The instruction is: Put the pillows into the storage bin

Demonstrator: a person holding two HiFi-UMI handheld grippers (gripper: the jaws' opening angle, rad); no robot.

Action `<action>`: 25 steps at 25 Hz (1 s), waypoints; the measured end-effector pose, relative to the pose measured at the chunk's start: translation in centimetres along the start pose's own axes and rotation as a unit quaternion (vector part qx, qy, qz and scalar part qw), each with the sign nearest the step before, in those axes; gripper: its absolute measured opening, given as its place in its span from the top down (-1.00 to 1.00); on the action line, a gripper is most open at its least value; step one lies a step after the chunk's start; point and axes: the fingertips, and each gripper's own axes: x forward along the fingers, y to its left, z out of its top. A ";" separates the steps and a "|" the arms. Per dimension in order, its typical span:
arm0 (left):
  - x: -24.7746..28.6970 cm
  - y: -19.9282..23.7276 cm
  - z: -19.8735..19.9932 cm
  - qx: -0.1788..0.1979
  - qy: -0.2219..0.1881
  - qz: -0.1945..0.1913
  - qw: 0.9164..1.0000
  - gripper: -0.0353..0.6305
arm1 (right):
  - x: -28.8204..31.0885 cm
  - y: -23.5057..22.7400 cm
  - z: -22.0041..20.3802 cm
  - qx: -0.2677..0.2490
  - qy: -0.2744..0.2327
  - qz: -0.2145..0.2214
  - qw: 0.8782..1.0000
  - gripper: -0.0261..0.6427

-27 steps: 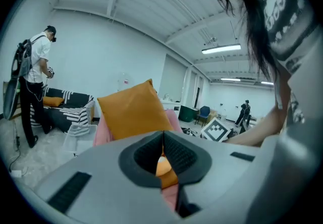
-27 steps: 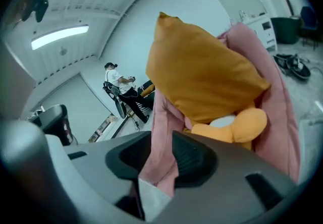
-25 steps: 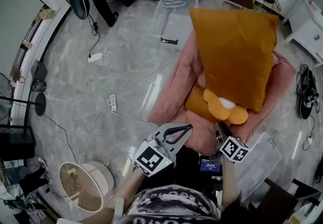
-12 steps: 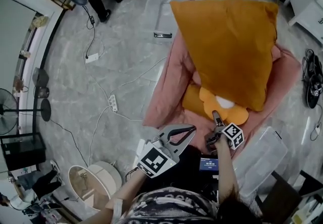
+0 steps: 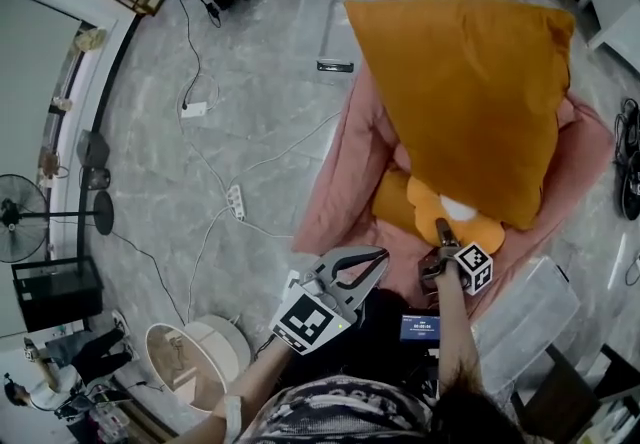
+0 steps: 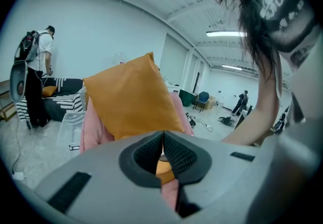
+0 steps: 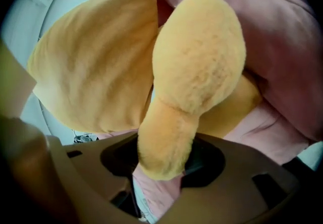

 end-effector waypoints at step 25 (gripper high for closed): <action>-10.4 -2.8 -1.5 0.034 -0.045 0.001 0.998 0.86 | -11.3 6.4 -6.4 -0.036 -0.002 0.088 0.995 0.54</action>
